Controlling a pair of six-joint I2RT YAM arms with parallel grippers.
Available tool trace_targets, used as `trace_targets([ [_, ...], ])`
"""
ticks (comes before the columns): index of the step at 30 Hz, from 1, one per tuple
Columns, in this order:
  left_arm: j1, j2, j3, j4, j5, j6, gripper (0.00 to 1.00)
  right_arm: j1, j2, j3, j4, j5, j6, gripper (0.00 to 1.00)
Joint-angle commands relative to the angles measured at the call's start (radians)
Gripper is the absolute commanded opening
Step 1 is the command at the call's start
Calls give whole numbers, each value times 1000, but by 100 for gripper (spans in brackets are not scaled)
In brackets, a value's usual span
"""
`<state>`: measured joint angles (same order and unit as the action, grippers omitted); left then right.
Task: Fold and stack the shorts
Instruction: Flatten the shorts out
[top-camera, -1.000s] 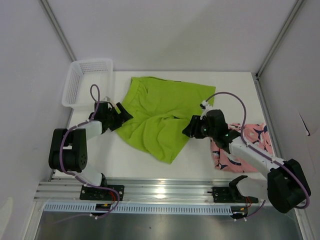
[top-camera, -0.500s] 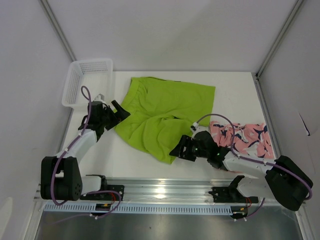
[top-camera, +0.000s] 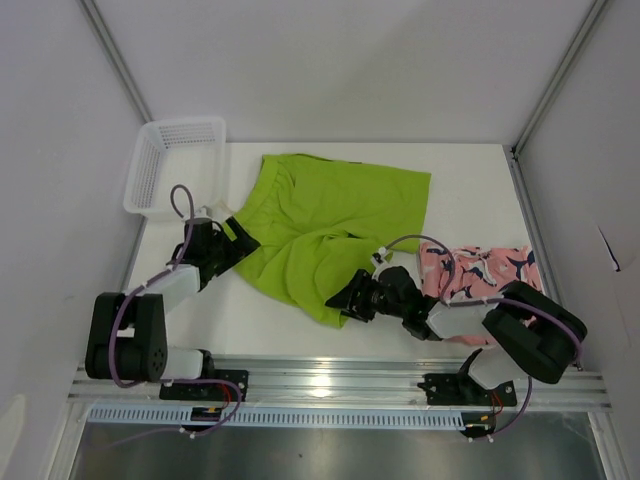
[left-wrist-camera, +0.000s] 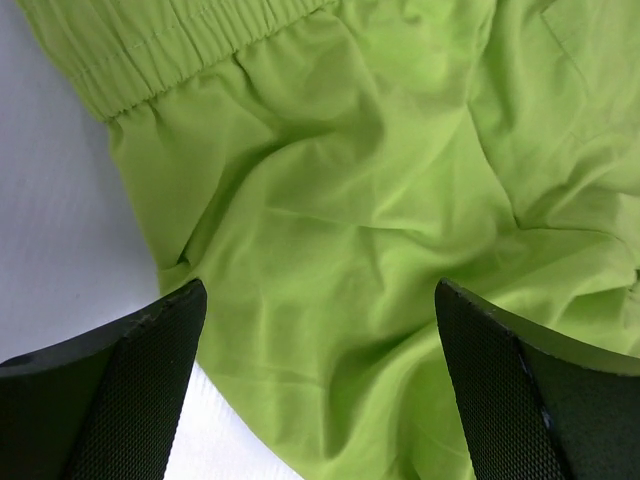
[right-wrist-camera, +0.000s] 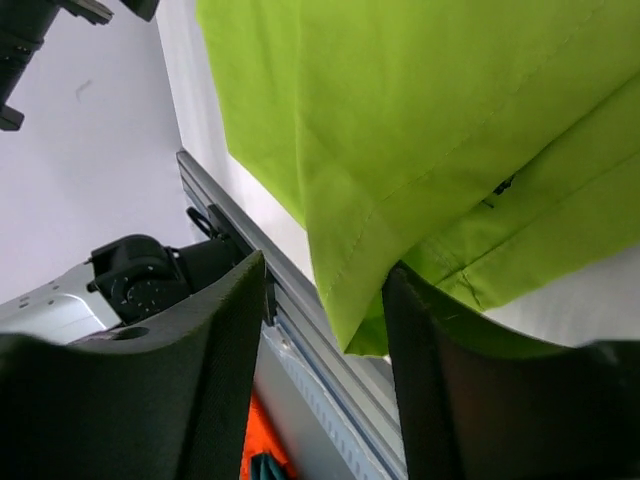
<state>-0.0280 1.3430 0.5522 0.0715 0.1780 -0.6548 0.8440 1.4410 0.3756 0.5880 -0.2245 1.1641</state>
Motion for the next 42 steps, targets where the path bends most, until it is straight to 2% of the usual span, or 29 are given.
trace_targets([
  [1,7,63,-15,134,1,1,96,13,64,6,182,-12,72,38],
  [3,8,85,-20,160,8,-2,96,30,79,-3,200,2,78,25],
  [4,10,97,-27,171,12,-5,95,38,75,-16,200,25,78,13],
  [6,10,100,-31,186,12,-5,95,64,35,-36,185,54,77,5],
  [8,10,102,-34,192,14,-3,95,85,-16,-52,100,112,56,0],
  [10,10,105,-34,195,12,-5,95,134,-112,-50,5,169,36,0],
  [13,10,116,-28,194,15,-6,95,232,-259,-44,-254,341,20,0],
  [14,10,117,-25,191,17,-5,95,262,-292,-47,-302,431,35,0],
  [18,10,120,-21,188,15,-5,94,380,-410,-84,-459,576,115,0],
  [21,10,119,-18,185,17,-3,94,397,-445,-124,-478,568,155,0],
  [28,14,56,-23,131,17,14,95,423,-412,-170,-484,531,187,0],
  [35,22,-65,-41,67,-66,30,96,481,-409,-104,-564,560,137,4],
  [39,25,-82,-43,57,-81,30,96,515,-398,-20,-582,557,54,4],
  [42,54,-71,-37,50,-89,26,96,538,-344,66,-665,560,25,5],
])
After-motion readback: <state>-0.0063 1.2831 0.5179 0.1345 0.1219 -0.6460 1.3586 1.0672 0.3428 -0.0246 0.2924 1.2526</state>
